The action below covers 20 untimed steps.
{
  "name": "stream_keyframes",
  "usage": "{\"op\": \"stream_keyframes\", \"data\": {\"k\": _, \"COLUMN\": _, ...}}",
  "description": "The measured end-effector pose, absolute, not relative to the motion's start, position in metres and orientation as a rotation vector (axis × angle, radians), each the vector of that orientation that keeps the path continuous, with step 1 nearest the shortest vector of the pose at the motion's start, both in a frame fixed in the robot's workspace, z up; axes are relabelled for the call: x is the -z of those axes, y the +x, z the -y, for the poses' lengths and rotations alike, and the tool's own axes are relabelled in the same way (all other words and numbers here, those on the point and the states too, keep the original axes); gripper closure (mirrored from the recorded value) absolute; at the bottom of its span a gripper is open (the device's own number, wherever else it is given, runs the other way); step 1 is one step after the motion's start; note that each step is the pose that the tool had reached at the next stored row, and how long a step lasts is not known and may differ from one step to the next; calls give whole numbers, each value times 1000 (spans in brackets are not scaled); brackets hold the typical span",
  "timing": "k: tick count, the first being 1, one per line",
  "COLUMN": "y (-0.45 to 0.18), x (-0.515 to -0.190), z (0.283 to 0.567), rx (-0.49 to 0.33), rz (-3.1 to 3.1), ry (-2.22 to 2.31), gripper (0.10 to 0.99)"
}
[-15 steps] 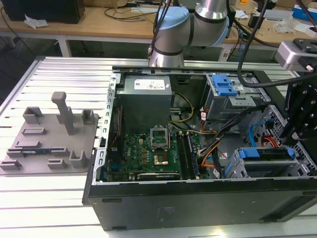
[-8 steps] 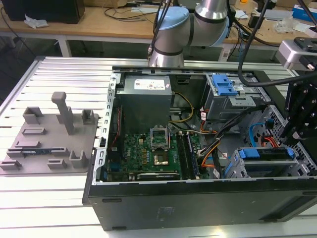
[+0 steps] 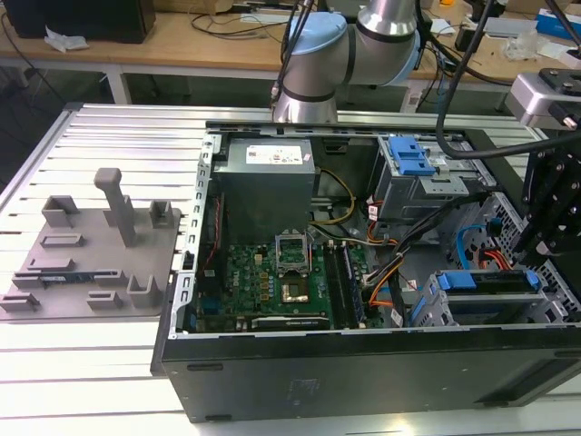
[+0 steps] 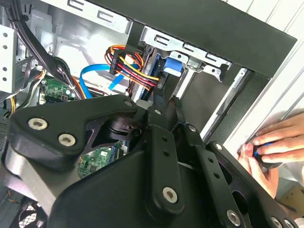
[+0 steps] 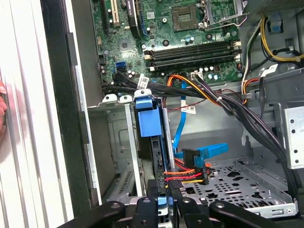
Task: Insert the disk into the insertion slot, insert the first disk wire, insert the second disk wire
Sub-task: 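Insert the second disk wire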
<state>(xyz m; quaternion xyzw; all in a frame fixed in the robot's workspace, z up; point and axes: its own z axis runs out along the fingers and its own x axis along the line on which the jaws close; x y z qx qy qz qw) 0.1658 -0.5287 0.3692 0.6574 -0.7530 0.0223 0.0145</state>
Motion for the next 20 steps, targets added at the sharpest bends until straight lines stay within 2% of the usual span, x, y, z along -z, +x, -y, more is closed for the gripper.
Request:
{"op": "stream_keyframes", "data": {"k": 2, "y": 166, "x": -370, "z": 527, "rx": -72, "rz": 2343, "ry": 2046, "gripper": 851}}
{"op": "stream_keyframes", "data": {"k": 9, "y": 167, "x": -394, "z": 504, "rx": -162, "rz": 2299, "ry": 2007, "gripper": 851}}
{"op": "stream_keyframes", "data": {"k": 14, "y": 166, "x": -396, "z": 497, "rx": -190, "rz": 2286, "ry": 1994, "gripper": 851}}
{"op": "stream_keyframes", "data": {"k": 20, "y": 161, "x": -395, "z": 473, "rx": -280, "rz": 2240, "ry": 1954, "gripper": 851}}
